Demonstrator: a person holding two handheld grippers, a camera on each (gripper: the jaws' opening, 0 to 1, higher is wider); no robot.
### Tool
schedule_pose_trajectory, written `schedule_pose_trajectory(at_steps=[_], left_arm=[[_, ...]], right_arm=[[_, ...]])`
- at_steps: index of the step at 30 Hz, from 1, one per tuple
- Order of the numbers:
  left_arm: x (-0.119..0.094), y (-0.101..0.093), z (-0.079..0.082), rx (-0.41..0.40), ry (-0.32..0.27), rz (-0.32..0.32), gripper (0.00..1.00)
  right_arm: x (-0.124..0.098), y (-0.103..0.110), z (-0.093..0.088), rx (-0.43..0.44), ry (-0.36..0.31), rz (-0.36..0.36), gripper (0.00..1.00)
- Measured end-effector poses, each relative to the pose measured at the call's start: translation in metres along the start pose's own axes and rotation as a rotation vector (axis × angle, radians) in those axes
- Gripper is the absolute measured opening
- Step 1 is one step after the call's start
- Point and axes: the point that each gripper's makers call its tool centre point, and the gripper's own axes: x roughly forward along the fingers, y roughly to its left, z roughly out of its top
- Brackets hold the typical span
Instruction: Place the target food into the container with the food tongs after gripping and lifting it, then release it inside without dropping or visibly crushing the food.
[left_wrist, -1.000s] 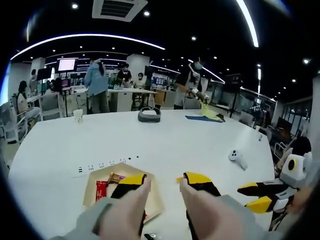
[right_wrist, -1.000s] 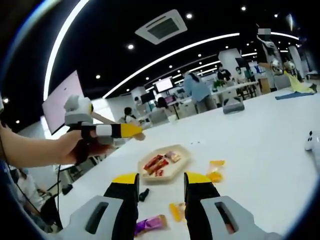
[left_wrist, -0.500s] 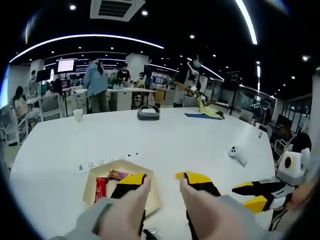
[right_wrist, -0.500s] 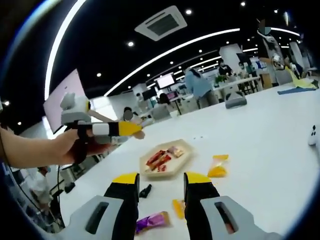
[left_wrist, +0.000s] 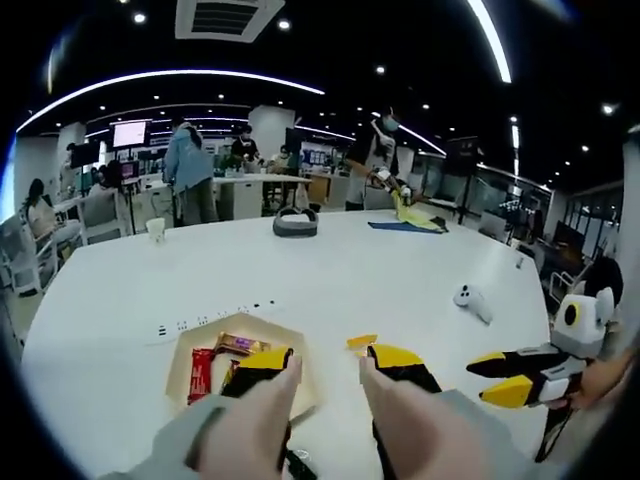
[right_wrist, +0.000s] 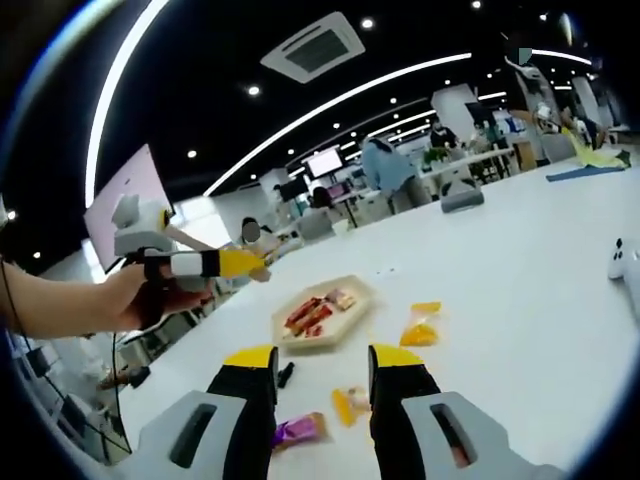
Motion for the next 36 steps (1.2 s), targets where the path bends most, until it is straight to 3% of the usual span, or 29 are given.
schedule_pose_trajectory(at_steps=[12,17,27,30,36], left_arm=[[-0.008,-0.022,-0.018,-0.015,0.004,-0.03,0.28],[-0.017,-0.032,-0.038,-0.033,0.019,-0.034,0.28],[-0.034,-0.042,-0.07,-0.051,0.085,-0.03,0.28],[-0.039,-0.036,-0.067,-0.043,0.083,-0.003,0.28],[-0.033,-0.041,-0.06,-0.021,0.073,-0.028,0.28]], right_arm=[[-0.005,0.0,-0.003,-0.012,0.014,0.004,0.37],[-0.01,-0.009,0.003,-0.016,0.006,-0.007,0.37],[-0.017,-0.016,-0.005,0.021,0.008,-0.016,0.37],[-0.02,-0.023,-0.002,0.039,-0.014,-0.039,0.37],[-0.023,-0.029,-0.007,0.056,-0.022,-0.059,0.37]])
